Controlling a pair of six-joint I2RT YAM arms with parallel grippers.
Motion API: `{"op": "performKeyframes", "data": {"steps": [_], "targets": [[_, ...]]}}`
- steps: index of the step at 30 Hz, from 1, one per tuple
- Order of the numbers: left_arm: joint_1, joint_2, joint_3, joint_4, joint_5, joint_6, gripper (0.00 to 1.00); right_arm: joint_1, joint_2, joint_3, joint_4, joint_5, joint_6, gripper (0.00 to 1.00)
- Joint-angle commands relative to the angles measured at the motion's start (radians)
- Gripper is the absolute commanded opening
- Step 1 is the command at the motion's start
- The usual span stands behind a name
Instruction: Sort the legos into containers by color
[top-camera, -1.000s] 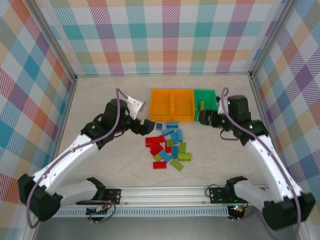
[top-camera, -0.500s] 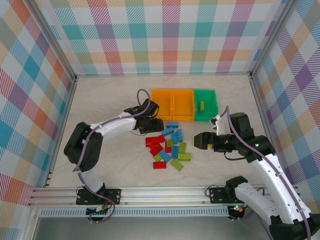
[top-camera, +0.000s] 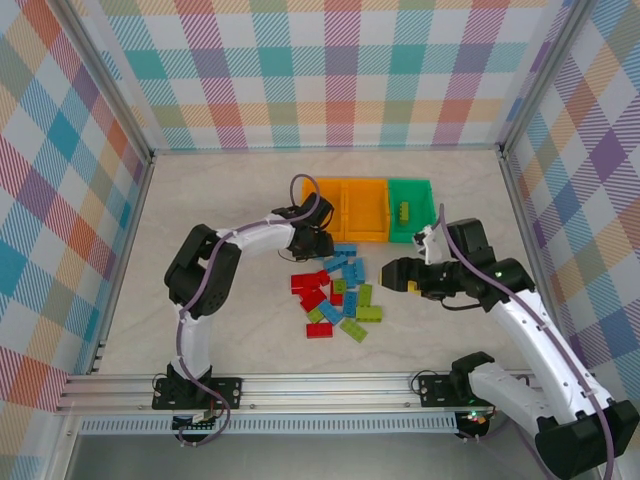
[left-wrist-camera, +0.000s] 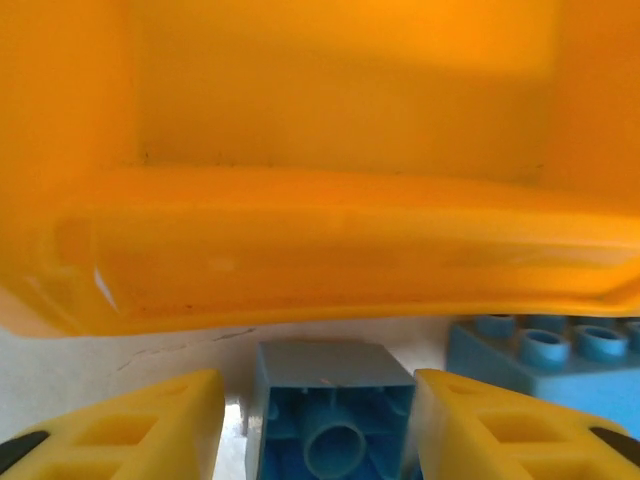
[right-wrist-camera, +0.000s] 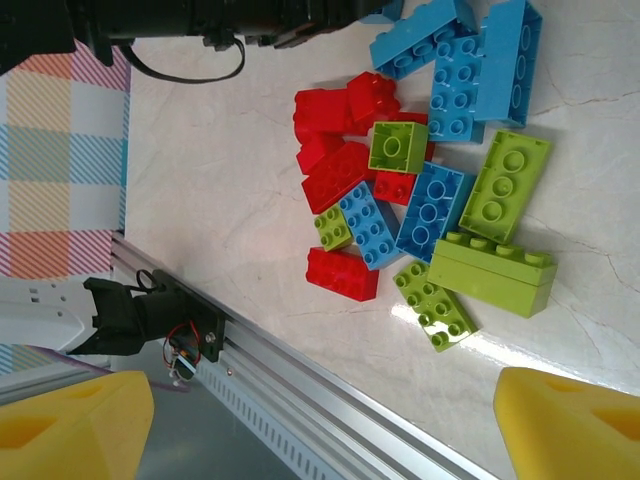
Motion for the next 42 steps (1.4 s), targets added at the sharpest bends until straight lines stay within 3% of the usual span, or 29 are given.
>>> {"op": "performKeyframes", "data": {"steps": [1, 4, 9, 13, 17, 22, 30, 33, 39, 42], "targets": [[-0.013, 0.009, -0.016, -0.008, -0.020, 0.017, 0.49, 0.005, 0.025, 0.047, 0.029, 0.009, -0.015, 0.89], [-0.014, 0.001, -0.028, -0.004, -0.032, 0.026, 0.39, 0.005, 0.054, 0.062, 0.044, 0.011, -0.014, 0.89], [-0.017, -0.067, -0.035, -0.008, -0.022, 0.042, 0.31, 0.005, 0.073, 0.071, 0.063, 0.022, -0.003, 0.89], [-0.037, -0.180, 0.001, -0.052, -0.018, 0.048, 0.28, 0.005, 0.057, 0.071, 0.072, 0.066, 0.013, 0.90], [-0.061, -0.253, 0.086, -0.084, -0.101, 0.066, 0.28, 0.004, 0.029, 0.061, 0.095, 0.111, 0.028, 0.92], [-0.032, -0.148, 0.250, -0.075, -0.299, 0.124, 0.31, 0.004, 0.017, 0.055, 0.117, 0.131, 0.036, 0.93], [0.028, 0.067, 0.440, -0.016, -0.239, 0.178, 0.32, 0.005, -0.026, 0.037, 0.096, 0.138, 0.049, 0.94], [0.034, 0.125, 0.491, -0.039, -0.264, 0.167, 0.33, 0.005, -0.039, 0.020, 0.094, 0.139, 0.057, 0.95], [0.039, 0.137, 0.496, -0.034, -0.239, 0.136, 0.51, 0.005, -0.034, 0.014, 0.083, 0.137, 0.059, 0.95], [0.039, 0.115, 0.494, -0.040, -0.233, 0.134, 0.54, 0.005, -0.021, 0.021, 0.090, 0.137, 0.058, 0.95]]}}
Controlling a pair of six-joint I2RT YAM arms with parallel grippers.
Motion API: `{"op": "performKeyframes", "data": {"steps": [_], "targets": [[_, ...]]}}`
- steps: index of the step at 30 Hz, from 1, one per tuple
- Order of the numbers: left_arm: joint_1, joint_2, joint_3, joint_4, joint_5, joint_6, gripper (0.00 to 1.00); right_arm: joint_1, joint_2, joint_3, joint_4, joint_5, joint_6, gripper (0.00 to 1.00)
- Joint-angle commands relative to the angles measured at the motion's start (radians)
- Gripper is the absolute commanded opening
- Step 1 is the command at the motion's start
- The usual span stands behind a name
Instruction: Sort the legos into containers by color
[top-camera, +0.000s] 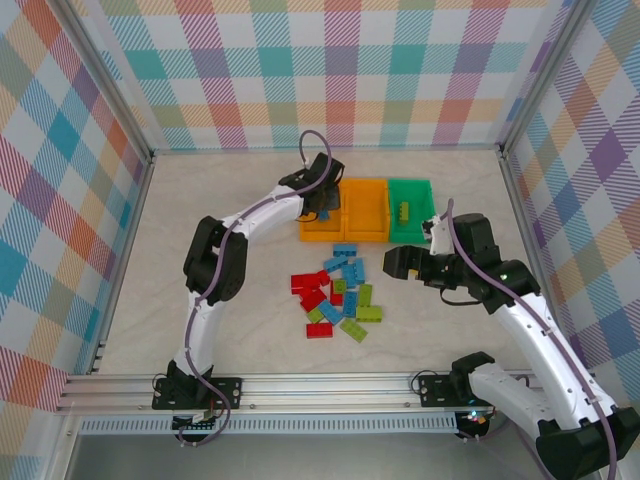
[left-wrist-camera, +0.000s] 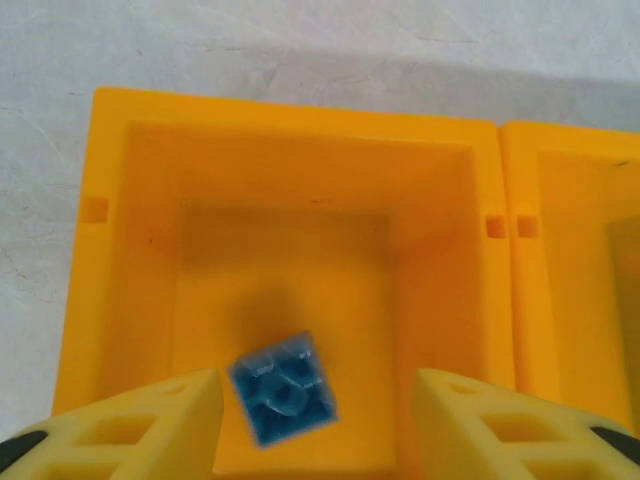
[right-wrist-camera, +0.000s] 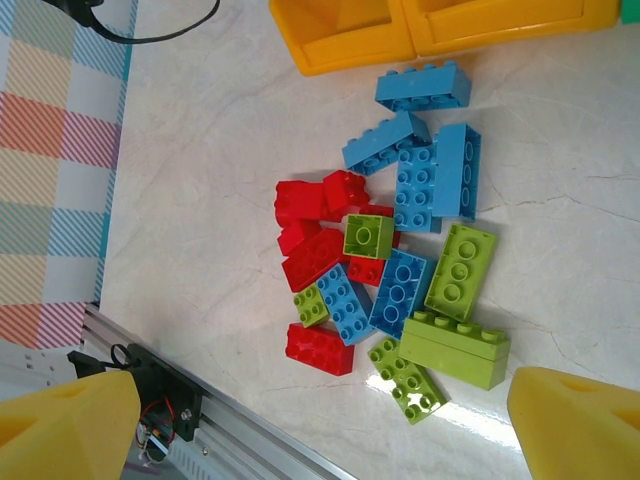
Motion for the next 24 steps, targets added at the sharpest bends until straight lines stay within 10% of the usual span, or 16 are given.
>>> {"op": "performKeyframes", "data": {"steps": [1, 11, 18, 24], "targets": [[0.000, -0.064, 0.026, -0.008, 0.014, -0.004, 0.54, 0.005, 0.011, 0.001, 0.003, 0.002, 0.013, 0.95], [-0.024, -0.566, -0.343, 0.089, 0.083, 0.118, 0.54, 0.142, 0.155, 0.056, 0.031, 0.146, -0.016, 0.92], [-0.052, -1.035, -0.649, 0.040, 0.113, 0.492, 0.63, 0.366, 0.441, 0.193, 0.059, 0.274, -0.101, 0.86], [-0.055, -1.287, -0.835, -0.117, 0.389, 0.871, 0.89, 0.438, 0.714, 0.342, 0.082, 0.297, -0.197, 0.70]]}}
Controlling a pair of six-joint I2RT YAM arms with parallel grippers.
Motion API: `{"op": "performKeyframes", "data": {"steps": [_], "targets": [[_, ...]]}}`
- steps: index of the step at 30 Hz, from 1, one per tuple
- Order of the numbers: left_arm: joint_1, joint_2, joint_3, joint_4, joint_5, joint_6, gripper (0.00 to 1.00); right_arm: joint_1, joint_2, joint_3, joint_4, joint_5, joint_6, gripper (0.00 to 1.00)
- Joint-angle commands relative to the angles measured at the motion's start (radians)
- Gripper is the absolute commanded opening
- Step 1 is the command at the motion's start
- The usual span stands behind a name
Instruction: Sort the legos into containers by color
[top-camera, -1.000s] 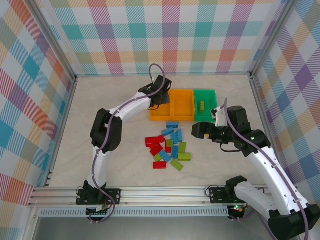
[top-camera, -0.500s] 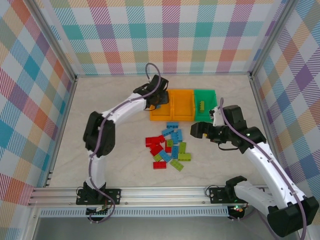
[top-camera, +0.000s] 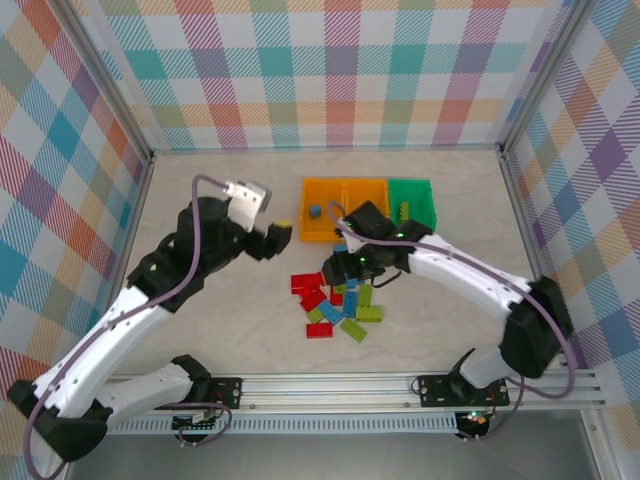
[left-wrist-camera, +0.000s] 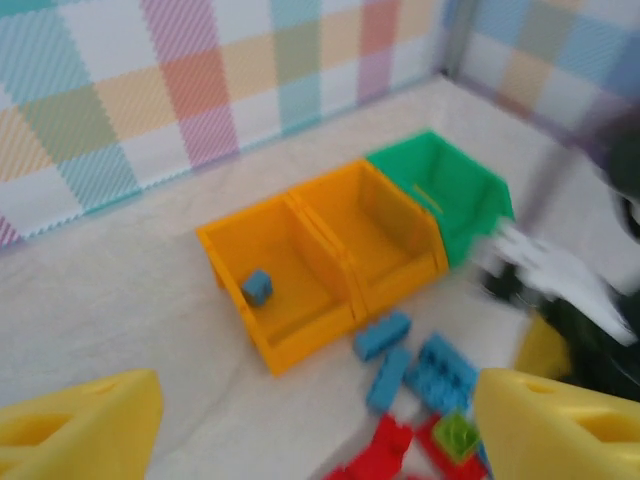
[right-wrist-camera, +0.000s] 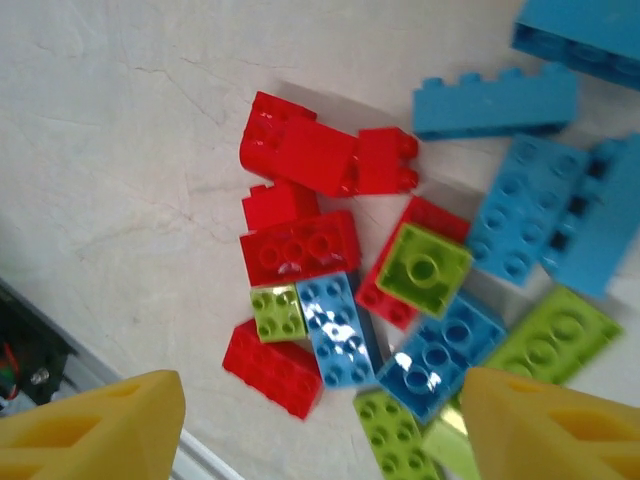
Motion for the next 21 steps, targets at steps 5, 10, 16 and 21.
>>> {"op": "performKeyframes", "data": {"steps": [5, 10, 16, 21], "targets": [[-0.010, -0.141, -0.227, -0.129, 0.242, 0.422, 1.00, 0.013, 0.240, 0.142, 0.034, 0.062, -0.105, 0.59], [0.002, -0.216, -0.349, -0.016, 0.288, 0.478, 1.00, 0.013, 0.354, 0.181, 0.043, 0.100, -0.087, 0.51], [0.006, -0.269, -0.385, 0.007, 0.312, 0.514, 1.00, 0.013, 0.411, 0.186, 0.069, 0.074, -0.070, 0.46], [0.007, -0.271, -0.397, 0.018, 0.337, 0.517, 1.00, 0.013, 0.435, 0.175, 0.075, 0.075, -0.062, 0.41]]}}
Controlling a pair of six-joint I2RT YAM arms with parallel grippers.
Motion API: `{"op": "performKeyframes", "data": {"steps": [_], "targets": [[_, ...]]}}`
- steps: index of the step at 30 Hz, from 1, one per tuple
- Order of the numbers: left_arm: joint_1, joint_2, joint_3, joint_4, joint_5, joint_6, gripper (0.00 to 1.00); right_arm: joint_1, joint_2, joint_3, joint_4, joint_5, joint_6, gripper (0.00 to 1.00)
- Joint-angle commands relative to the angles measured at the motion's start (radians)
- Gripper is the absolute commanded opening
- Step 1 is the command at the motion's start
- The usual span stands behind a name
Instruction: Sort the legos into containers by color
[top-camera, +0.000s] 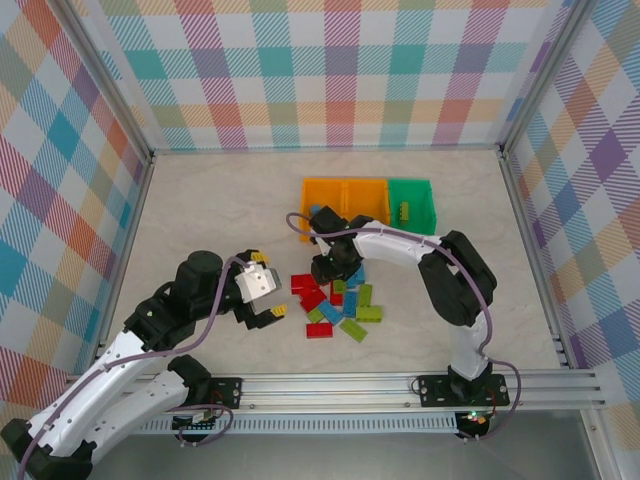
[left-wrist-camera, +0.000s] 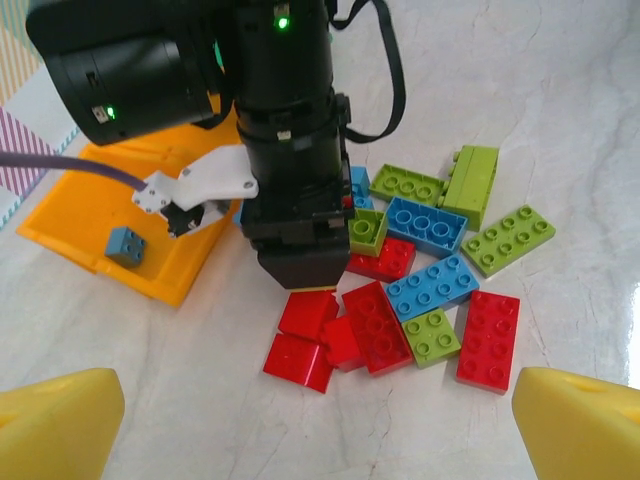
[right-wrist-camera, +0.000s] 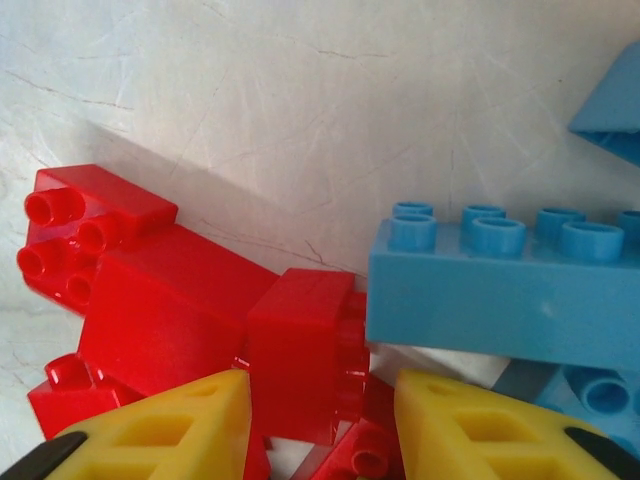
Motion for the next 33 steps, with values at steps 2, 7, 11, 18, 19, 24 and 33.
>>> {"op": "performKeyframes", "data": {"steps": [2, 7, 11, 18, 19, 24, 33], "targets": [[0.008, 0.000, -0.019, 0.041, 0.057, 0.035, 1.00, 0.001, 0.023, 0.006, 0.019, 0.000, 0.009, 0.39], [0.011, 0.012, -0.032, 0.048, 0.078, 0.058, 1.00, 0.001, 0.017, -0.004, 0.029, -0.007, 0.016, 0.25], [0.011, 0.009, -0.057, 0.065, 0.099, 0.082, 1.00, 0.000, -0.037, -0.013, 0.041, -0.016, 0.020, 0.22], [0.011, 0.021, -0.059, 0.067, 0.100, 0.090, 1.00, -0.007, -0.183, -0.032, 0.032, 0.033, 0.016, 0.24], [0.011, 0.022, -0.059, 0.070, 0.100, 0.091, 1.00, -0.013, -0.210, -0.036, 0.033, 0.045, 0.020, 0.24], [0.013, 0.021, -0.062, 0.082, 0.113, 0.091, 1.00, -0.089, -0.310, -0.040, 0.044, 0.146, 0.018, 0.24], [0.014, 0.019, -0.068, 0.092, 0.119, 0.085, 1.00, -0.327, -0.189, 0.075, 0.106, 0.166, -0.014, 0.24]]}}
